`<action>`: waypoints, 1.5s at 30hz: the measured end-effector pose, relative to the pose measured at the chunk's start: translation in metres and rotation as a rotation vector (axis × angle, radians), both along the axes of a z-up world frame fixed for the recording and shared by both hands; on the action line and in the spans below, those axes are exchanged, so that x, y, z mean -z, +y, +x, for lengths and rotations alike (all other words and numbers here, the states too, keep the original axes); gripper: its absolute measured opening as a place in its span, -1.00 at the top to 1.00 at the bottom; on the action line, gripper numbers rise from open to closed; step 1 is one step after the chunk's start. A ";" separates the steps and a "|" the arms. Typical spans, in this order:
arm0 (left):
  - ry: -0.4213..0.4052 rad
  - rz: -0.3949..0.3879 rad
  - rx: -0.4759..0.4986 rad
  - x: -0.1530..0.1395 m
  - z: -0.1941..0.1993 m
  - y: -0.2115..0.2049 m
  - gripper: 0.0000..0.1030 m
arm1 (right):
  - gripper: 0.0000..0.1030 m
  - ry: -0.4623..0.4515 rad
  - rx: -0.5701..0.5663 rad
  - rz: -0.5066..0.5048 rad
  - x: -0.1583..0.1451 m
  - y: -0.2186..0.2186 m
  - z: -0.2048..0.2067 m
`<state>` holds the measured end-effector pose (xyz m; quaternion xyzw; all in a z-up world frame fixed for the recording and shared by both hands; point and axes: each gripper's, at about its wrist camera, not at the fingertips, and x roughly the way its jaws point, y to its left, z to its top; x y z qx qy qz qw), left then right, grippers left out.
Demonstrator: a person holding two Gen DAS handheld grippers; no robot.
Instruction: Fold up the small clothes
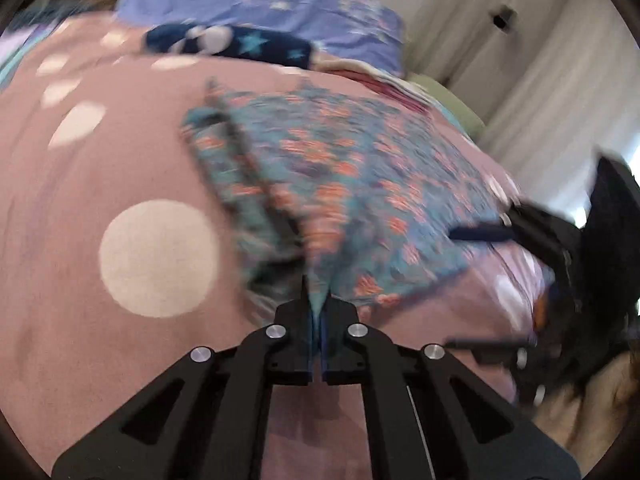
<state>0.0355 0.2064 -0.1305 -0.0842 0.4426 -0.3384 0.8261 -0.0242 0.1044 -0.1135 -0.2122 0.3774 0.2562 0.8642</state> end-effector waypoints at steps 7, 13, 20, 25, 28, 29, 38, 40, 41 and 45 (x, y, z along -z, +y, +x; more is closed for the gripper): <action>-0.057 -0.009 -0.010 -0.023 -0.003 0.009 0.14 | -0.55 -0.038 -0.053 -0.046 0.008 0.023 -0.005; -0.107 -0.038 -0.117 -0.046 0.054 0.020 0.01 | -0.55 -0.031 -0.068 -0.043 0.015 0.029 0.000; 0.047 0.065 -0.144 -0.008 0.177 -0.021 -0.05 | -0.55 -0.056 -0.070 -0.038 0.015 0.039 0.010; 0.024 0.061 -0.141 -0.013 0.204 -0.043 0.96 | -0.55 0.011 -0.062 -0.011 0.027 0.039 0.023; -0.055 0.039 -0.164 -0.032 0.207 -0.029 0.96 | -0.58 0.121 -0.033 0.096 0.034 0.026 0.039; -0.039 0.036 -0.166 -0.030 0.210 -0.023 0.95 | -0.58 0.138 -0.033 0.120 0.034 0.023 0.042; -0.029 0.041 -0.259 -0.030 0.185 0.037 0.41 | -0.60 0.107 -0.040 0.109 0.034 0.023 0.043; -0.011 0.045 -0.192 -0.028 0.171 0.038 0.40 | -0.60 0.104 -0.038 0.109 0.035 0.025 0.038; 0.000 0.049 -0.162 -0.025 0.166 0.038 0.40 | -0.60 0.104 -0.038 0.110 0.036 0.025 0.038; 0.040 0.104 -0.072 -0.005 0.147 0.022 0.41 | -0.59 0.082 -0.032 0.097 0.035 0.027 0.032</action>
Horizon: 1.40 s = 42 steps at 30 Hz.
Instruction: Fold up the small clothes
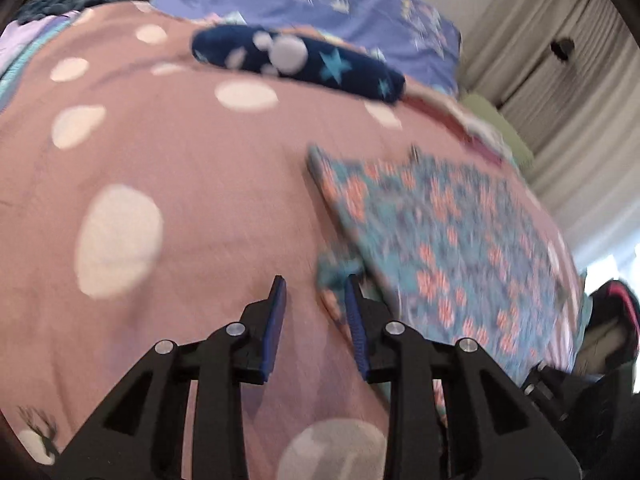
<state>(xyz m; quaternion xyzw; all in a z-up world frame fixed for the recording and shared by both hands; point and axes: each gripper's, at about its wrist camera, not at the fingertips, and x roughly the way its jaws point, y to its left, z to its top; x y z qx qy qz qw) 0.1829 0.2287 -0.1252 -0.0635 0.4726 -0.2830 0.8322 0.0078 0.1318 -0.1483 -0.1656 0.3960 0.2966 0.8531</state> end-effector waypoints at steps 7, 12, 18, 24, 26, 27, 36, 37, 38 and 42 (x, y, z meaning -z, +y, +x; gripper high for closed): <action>0.007 -0.078 -0.051 0.006 0.018 -0.011 0.91 | -0.31 -0.222 -0.004 -0.152 -0.018 0.036 -0.017; 0.014 -0.092 -0.082 0.008 0.028 -0.016 0.96 | -0.05 -0.310 0.014 -0.334 0.003 0.065 -0.012; 0.004 -0.105 -0.131 0.010 0.037 -0.012 0.97 | 0.93 -0.318 -0.004 -0.307 -0.002 0.071 -0.021; -0.003 -0.173 -0.178 0.005 0.029 0.009 0.78 | 0.77 -0.292 0.006 -0.305 0.005 0.065 -0.020; 0.001 -0.187 -0.173 -0.001 0.018 0.017 0.34 | 0.53 -0.315 -0.006 -0.312 0.004 0.068 -0.027; 0.001 -0.183 -0.155 -0.003 0.013 0.017 0.09 | 0.51 -0.328 -0.008 -0.321 0.004 0.069 -0.032; 0.047 -0.177 0.008 0.010 -0.014 -0.018 -0.07 | 0.19 -0.323 0.059 -0.346 0.004 0.068 -0.028; 0.061 -0.201 -0.003 0.011 -0.010 -0.020 0.11 | 0.23 -0.324 0.068 -0.347 0.004 0.071 -0.024; 0.094 -0.225 -0.024 0.014 -0.001 -0.022 0.69 | 0.25 -0.324 0.071 -0.346 0.005 0.073 -0.021; 0.119 -0.282 -0.144 0.012 0.017 -0.020 0.89 | 0.93 -0.280 0.082 -0.295 0.000 0.073 -0.008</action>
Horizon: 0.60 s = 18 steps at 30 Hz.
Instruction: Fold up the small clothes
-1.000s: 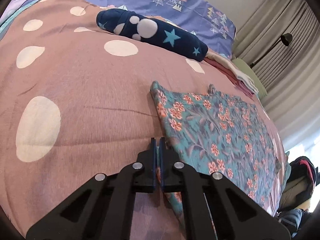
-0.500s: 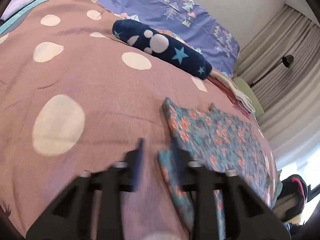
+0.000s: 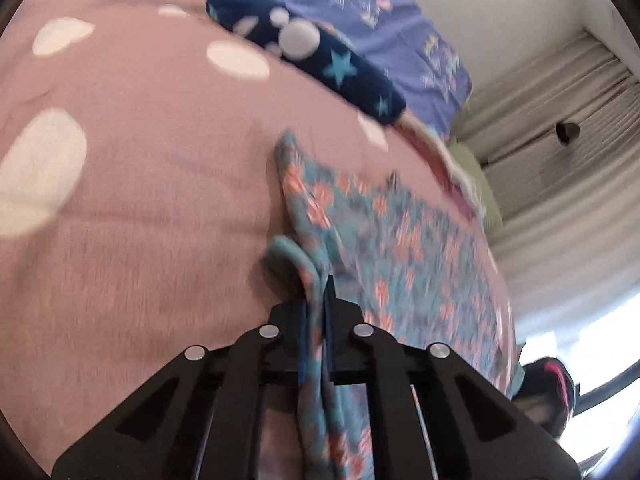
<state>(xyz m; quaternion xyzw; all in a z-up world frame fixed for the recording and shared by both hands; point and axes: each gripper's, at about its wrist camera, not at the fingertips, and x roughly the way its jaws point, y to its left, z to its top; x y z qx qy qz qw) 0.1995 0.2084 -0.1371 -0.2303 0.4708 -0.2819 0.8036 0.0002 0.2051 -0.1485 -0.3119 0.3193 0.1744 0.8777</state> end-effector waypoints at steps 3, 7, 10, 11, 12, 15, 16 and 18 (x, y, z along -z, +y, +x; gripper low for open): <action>-0.024 0.049 0.008 0.003 -0.002 -0.005 0.88 | 0.93 -0.050 -0.017 0.015 -0.007 -0.004 -0.009; -0.024 0.004 -0.019 0.008 -0.009 0.006 0.74 | 0.63 0.029 0.006 0.033 0.001 -0.011 -0.005; -0.028 0.010 -0.029 0.003 -0.015 0.013 0.31 | -0.03 -0.016 0.007 0.020 -0.002 -0.011 -0.015; -0.031 0.005 -0.007 0.001 -0.017 0.011 0.15 | -0.03 -0.021 0.002 0.007 -0.001 -0.009 -0.017; -0.032 0.002 0.013 0.001 -0.017 0.009 -0.06 | -0.03 -0.027 0.000 -0.015 0.002 -0.006 -0.016; -0.052 0.038 0.071 0.002 -0.016 -0.011 -0.16 | -0.01 -0.047 0.011 -0.049 0.008 0.002 -0.010; -0.060 0.057 0.074 0.002 -0.014 -0.017 -0.16 | 0.01 -0.053 0.014 -0.053 0.010 0.005 -0.006; -0.053 0.065 0.061 0.001 -0.005 -0.024 -0.04 | 0.31 -0.037 0.007 -0.040 0.010 0.007 0.001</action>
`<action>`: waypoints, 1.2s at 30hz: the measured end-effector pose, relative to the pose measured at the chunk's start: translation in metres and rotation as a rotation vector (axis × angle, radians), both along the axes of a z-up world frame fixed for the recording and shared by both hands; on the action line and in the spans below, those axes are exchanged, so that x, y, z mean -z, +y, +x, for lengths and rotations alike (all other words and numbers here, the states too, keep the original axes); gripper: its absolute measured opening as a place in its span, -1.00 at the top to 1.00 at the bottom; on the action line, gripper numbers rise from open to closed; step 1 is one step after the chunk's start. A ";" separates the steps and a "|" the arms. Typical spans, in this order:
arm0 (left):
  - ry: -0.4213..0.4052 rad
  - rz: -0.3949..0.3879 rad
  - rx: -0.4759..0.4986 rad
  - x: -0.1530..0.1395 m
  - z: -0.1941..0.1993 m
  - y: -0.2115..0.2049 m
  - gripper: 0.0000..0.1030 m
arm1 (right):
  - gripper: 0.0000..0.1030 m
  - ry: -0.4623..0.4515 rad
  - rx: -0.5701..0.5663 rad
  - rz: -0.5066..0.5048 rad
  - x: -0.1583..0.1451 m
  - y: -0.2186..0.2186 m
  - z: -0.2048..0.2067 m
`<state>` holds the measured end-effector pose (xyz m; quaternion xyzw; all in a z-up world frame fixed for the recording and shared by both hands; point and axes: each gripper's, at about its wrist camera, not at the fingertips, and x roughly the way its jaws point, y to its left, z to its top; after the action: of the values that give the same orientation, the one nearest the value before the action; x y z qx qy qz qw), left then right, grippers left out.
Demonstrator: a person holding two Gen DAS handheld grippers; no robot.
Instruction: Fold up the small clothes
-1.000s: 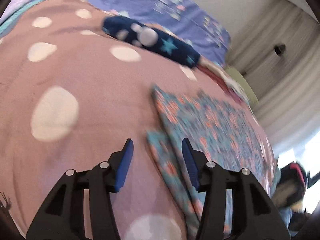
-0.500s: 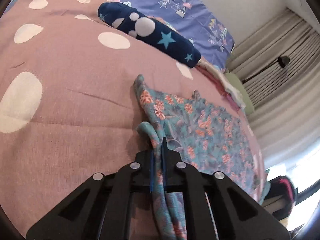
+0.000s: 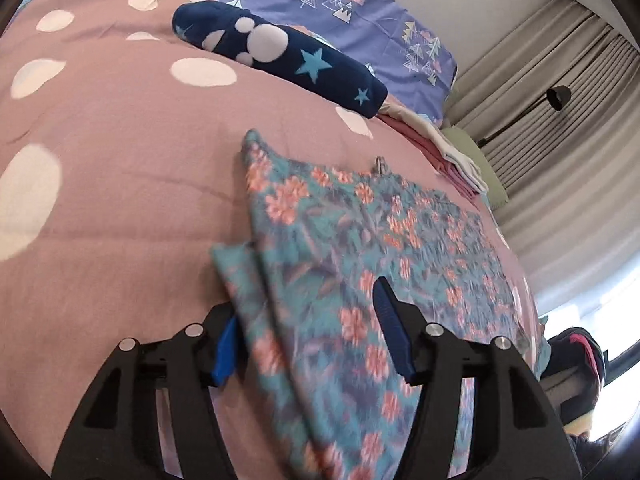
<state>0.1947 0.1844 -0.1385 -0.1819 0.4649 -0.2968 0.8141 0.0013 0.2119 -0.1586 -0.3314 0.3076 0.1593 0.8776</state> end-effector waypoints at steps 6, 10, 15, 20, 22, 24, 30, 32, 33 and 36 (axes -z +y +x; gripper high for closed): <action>0.100 -0.076 -0.127 0.000 0.018 0.009 0.84 | 0.91 0.008 0.023 0.157 -0.024 -0.026 0.002; 0.031 -0.046 -0.105 -0.027 0.009 -0.002 0.84 | 0.91 -0.014 0.054 0.293 -0.051 -0.057 -0.005; 0.006 -0.036 -0.090 -0.054 0.004 -0.020 0.84 | 0.91 0.009 0.091 0.432 -0.071 -0.092 -0.011; -0.031 0.010 -0.071 -0.071 -0.002 -0.050 0.84 | 0.92 0.050 0.126 0.553 -0.085 -0.124 -0.017; -0.041 0.020 -0.067 -0.076 -0.002 -0.061 0.84 | 0.92 0.062 0.151 0.624 -0.091 -0.146 -0.016; -0.049 0.024 -0.063 -0.082 -0.004 -0.069 0.84 | 0.92 0.065 0.171 0.673 -0.096 -0.165 -0.016; -0.087 0.037 -0.022 -0.099 -0.008 -0.118 0.84 | 0.92 0.037 0.220 0.785 -0.108 -0.222 -0.026; -0.096 0.033 -0.002 -0.101 -0.010 -0.141 0.84 | 0.92 0.028 0.246 0.801 -0.107 -0.242 -0.028; -0.099 0.030 0.006 -0.101 -0.011 -0.151 0.84 | 0.92 0.024 0.265 0.810 -0.106 -0.256 -0.030; -0.111 0.030 0.042 -0.102 -0.014 -0.189 0.84 | 0.92 0.015 0.321 0.838 -0.103 -0.291 -0.036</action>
<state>0.1807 -0.0044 -0.0366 -0.1433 0.4269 -0.3164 0.8349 -0.0350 -0.0789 -0.0555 0.1057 0.2702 0.1343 0.9475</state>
